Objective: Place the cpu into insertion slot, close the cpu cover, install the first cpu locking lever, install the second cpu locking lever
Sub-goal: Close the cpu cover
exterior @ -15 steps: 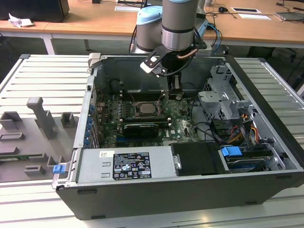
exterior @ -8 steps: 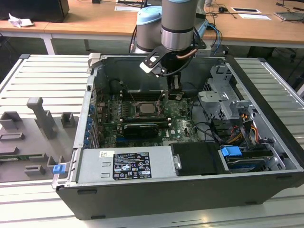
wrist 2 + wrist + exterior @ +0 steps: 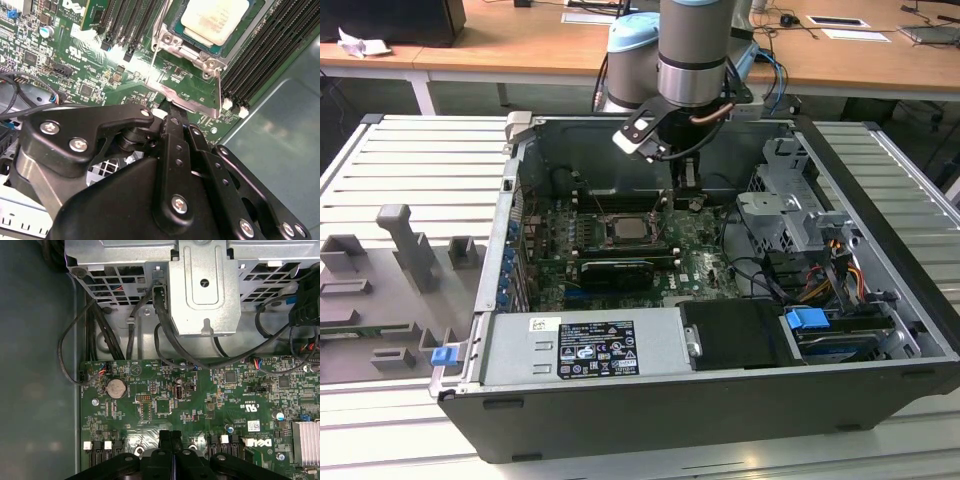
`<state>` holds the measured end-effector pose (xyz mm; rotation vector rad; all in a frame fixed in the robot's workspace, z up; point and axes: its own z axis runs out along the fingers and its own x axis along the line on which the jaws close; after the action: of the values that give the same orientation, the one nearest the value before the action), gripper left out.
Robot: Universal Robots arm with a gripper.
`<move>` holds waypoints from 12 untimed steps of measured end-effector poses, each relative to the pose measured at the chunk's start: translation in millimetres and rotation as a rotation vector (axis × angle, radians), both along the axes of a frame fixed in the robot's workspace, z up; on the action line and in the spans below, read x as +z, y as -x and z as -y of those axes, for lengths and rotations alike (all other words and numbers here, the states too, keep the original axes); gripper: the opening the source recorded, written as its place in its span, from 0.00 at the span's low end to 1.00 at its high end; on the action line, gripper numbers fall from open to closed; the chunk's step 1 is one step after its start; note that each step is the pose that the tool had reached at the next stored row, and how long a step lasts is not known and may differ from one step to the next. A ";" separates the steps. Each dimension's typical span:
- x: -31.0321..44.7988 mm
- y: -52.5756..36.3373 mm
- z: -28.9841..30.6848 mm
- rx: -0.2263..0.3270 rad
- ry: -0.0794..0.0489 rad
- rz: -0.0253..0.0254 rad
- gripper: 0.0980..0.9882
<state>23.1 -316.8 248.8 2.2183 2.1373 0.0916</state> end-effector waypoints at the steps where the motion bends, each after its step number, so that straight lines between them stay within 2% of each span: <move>1: 0.0 0.2 0.0 0.000 0.000 0.0000 0.01; 12: 0.0 3.5 0.0 0.000 0.000 0.0000 0.01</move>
<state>19.6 -316.8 248.8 2.2184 2.1372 0.0916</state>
